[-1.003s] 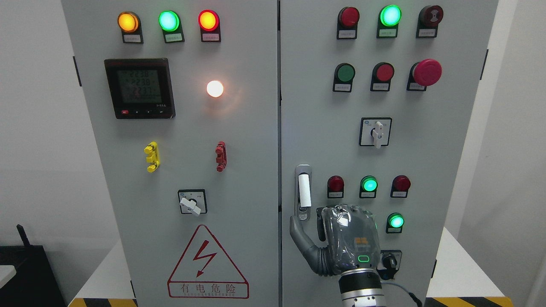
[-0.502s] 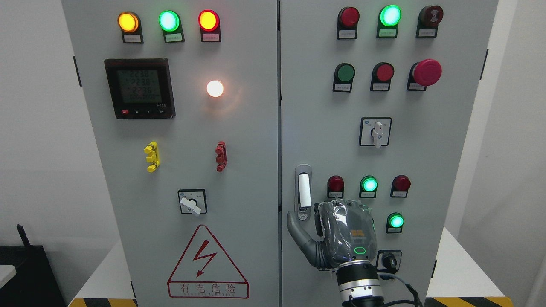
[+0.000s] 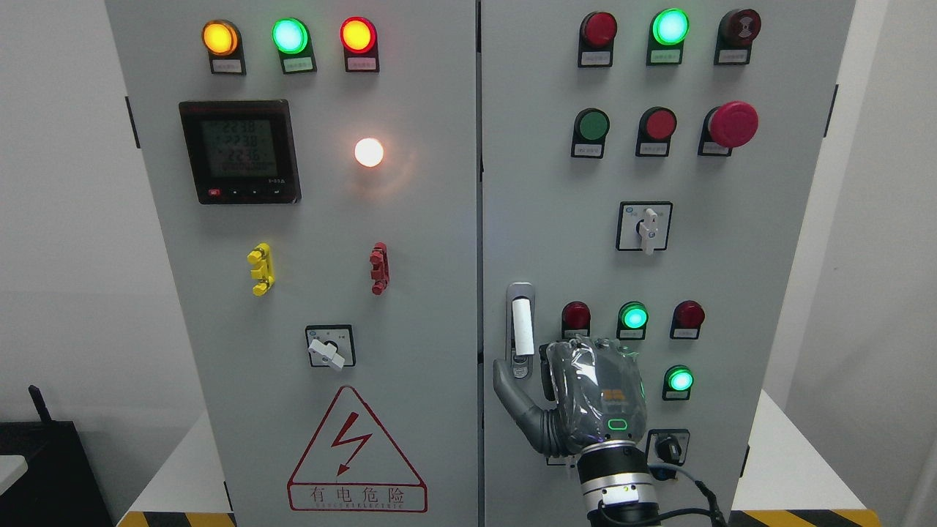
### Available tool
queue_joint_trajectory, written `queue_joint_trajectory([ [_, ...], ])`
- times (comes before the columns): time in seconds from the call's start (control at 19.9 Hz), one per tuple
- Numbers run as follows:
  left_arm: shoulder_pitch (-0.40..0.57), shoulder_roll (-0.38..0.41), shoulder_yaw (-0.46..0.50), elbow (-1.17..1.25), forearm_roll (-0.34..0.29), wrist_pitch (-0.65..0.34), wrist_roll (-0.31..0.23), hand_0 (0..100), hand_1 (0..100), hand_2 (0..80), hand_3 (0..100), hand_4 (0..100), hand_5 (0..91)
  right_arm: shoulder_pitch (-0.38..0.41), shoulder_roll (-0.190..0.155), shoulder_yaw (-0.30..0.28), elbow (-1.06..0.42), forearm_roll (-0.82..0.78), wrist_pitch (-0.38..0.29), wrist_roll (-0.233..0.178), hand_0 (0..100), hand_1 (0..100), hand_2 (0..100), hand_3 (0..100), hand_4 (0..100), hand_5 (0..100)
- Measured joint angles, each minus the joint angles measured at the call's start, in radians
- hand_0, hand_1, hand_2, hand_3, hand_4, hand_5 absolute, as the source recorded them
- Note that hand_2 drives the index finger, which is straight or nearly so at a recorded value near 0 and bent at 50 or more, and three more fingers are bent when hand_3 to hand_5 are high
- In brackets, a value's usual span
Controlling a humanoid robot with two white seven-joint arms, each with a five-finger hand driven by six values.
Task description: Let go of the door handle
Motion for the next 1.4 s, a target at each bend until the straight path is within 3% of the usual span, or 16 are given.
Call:
queue_joint_trajectory([
  [1.4, 0.000, 0.000, 0.000, 0.000, 0.000, 0.000, 0.000, 12, 39, 0.0, 0, 0, 0.0, -0.014, 0.001, -0.021, 0.013, 0.002, 0.026, -0.009, 39, 10, 98, 100, 100, 95],
])
